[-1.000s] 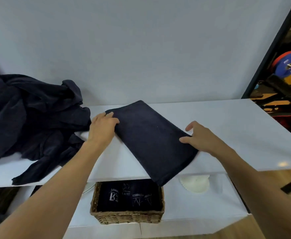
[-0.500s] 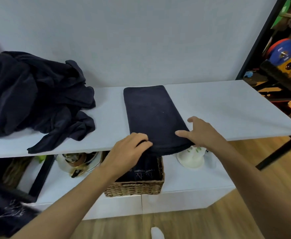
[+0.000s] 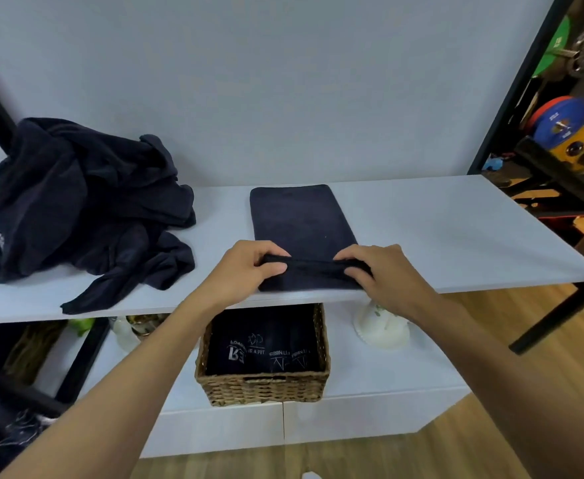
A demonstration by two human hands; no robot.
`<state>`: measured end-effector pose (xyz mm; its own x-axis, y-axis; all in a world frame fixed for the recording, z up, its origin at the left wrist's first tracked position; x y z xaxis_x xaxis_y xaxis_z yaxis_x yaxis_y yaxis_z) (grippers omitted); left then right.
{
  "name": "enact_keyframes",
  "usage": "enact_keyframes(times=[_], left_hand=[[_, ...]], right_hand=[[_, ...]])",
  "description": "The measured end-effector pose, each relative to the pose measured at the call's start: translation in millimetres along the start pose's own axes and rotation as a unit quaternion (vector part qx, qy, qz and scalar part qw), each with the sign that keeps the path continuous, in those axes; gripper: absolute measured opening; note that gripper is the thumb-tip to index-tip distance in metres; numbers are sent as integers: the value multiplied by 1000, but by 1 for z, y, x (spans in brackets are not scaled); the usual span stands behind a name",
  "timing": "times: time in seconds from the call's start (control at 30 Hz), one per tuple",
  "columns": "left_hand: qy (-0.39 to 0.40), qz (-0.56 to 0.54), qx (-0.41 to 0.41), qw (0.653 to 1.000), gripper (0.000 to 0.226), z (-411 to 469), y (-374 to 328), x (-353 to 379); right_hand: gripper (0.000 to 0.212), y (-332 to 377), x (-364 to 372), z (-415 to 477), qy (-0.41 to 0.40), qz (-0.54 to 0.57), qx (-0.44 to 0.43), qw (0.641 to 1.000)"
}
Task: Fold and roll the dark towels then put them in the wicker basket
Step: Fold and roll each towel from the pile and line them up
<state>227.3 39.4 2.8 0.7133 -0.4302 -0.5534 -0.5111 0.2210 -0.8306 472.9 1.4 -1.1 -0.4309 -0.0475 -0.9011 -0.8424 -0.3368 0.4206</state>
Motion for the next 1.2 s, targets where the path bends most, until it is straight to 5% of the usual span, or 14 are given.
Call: enact_keyframes(times=[0.13,0.3,0.4,0.6,0.73,0.83,0.97,1.07,1.2], left_hand=[[-30,-49,-57,997,12,8,8,1],[-46,-67,-109,991,11,17,14,-3],[-37,-71,-126,989,11,22,18,-7],[-49,-46,-138,988,12,25,16,-11],[-125,65,-44,989,17,15,18,-2],[-178,290,137,930,8,4,25,2],[-87,467,190,859,57,-1,35,0],[-70,398,148,902,40,2,27,-7],[-50,166,34,984,18,20,19,-24]], right_hand=[[20,-10,-5,17,17,90,42,995],[23,-6,0,12,-148,-51,-84,984],[26,-7,14,13,-98,-176,-150,968],[19,-24,12,21,-77,-161,-107,978],[25,-21,15,16,-123,-243,-159,949],[20,-28,20,13,-69,-255,-167,950],[25,-21,8,25,37,-230,-113,966],[24,-16,-4,41,75,-150,-73,983],[14,-20,-15,59,123,124,25,984]])
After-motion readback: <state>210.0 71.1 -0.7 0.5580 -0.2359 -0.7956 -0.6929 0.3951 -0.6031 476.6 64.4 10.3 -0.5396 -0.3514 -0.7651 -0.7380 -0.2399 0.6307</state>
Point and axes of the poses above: each hand's wrist, its own z-axis towards the middle knuckle, its own x-axis out of the palm, y = z × x, the point moved 1 cm from there along z, towards the middle knuckle, and after that the axes turned 10 degrees about y, right-handed, at the moved point
